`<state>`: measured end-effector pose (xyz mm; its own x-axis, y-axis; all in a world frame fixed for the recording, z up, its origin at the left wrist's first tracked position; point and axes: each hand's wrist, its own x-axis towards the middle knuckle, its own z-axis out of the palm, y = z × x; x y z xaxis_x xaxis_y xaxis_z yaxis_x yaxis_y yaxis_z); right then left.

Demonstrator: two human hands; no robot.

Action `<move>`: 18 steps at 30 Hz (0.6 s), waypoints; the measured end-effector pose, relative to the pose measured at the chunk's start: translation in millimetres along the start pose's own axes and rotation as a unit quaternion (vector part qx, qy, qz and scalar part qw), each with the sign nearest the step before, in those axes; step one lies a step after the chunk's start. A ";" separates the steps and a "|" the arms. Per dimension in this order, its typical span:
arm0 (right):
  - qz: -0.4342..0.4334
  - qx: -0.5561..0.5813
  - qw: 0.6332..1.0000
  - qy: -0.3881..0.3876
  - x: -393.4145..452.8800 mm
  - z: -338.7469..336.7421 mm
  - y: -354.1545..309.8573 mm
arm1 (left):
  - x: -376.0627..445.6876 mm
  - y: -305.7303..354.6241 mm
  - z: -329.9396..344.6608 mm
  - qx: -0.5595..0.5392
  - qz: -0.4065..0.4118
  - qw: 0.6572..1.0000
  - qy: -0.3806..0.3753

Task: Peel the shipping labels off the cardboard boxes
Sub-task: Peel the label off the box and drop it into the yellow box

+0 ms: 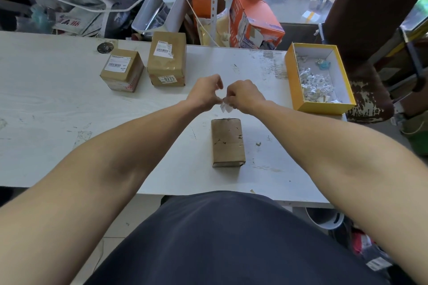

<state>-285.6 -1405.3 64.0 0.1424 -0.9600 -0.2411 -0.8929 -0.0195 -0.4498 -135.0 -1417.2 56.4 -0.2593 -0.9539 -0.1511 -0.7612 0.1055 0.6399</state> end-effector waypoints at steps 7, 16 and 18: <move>-0.005 0.144 0.990 0.005 -1.0 -6.2 -1.5 | -3.4 -9.7 4.4 0.032 -0.032 0.994 -0.098; -0.020 0.035 0.999 -0.028 -1.6 -4.0 5.5 | 0.1 -9.6 2.7 0.030 -0.024 0.998 -0.042; -0.031 0.014 0.999 -0.040 -1.8 -2.9 3.0 | 0.7 -6.0 0.8 0.014 -0.016 0.999 -0.044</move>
<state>-289.8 -1404.4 65.5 0.2317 -0.9316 -0.2800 -0.8692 -0.0690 -0.4897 -131.1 -1418.3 51.8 -0.2849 -0.9285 -0.2380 -0.7854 0.0838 0.6133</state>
